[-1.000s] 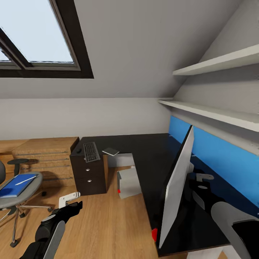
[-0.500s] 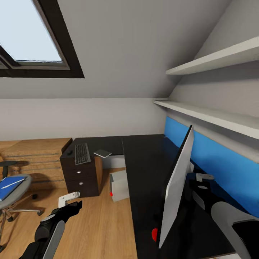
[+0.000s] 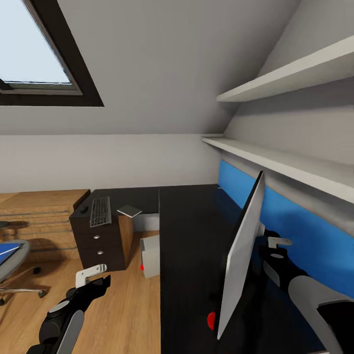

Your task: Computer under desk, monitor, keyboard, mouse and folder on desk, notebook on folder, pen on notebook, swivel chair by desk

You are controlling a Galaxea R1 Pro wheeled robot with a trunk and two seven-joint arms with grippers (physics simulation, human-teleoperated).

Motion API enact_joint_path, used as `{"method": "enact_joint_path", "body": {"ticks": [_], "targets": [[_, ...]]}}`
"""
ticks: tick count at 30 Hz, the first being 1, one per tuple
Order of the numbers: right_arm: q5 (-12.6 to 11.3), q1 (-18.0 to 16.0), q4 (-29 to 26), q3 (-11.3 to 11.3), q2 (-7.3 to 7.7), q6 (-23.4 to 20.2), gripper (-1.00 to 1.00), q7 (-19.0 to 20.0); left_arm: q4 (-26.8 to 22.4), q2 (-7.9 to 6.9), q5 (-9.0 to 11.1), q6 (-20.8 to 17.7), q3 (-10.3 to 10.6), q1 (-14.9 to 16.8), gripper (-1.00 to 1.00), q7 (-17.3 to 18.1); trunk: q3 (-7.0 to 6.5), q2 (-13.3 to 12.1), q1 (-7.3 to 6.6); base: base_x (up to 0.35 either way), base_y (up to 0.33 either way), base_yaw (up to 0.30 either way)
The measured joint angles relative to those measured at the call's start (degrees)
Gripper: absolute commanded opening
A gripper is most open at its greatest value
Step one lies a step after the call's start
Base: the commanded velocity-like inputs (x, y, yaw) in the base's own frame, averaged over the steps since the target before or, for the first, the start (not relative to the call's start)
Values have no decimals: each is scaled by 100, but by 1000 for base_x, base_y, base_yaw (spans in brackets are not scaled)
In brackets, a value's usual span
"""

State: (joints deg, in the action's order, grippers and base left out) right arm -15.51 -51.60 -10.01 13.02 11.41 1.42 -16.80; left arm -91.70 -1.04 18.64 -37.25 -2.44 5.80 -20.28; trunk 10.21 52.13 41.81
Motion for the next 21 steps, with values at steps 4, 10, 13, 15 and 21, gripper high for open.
{"method": "enact_joint_path", "body": {"ticks": [4, 10, 13, 15, 21], "targets": [[-6, 0, 0, -2, 0, -3, -100, 2, -68, 0, 0, -19, -4, -31, 100, 1, 0, 0, 0, 1, -24, 0], [-5, -1, 0, -5, -1, -2, -100, 0, -69, 0, 6, -32, -4, -40, 100, -5, 0, 0, 0, 0, -183, 0], [-5, -1, 1, 8, -1, 0, -100, -1, -62, -5, 7, -37, -5, -41, 100, -6, 0, 0, 0, 0, -281, 0], [7, -1, 2, -3, 0, 3, -100, -4, -56, -5, 7, -43, -7, -42, 100, -5, 0, 1, 0, 0, -113, 0], [1, 0, 0, 20, 0, 1, -100, -1, -45, -7, 8, -44, -5, -40, 100, -7, 0, 0, 0, 0, -103, 0]]}}
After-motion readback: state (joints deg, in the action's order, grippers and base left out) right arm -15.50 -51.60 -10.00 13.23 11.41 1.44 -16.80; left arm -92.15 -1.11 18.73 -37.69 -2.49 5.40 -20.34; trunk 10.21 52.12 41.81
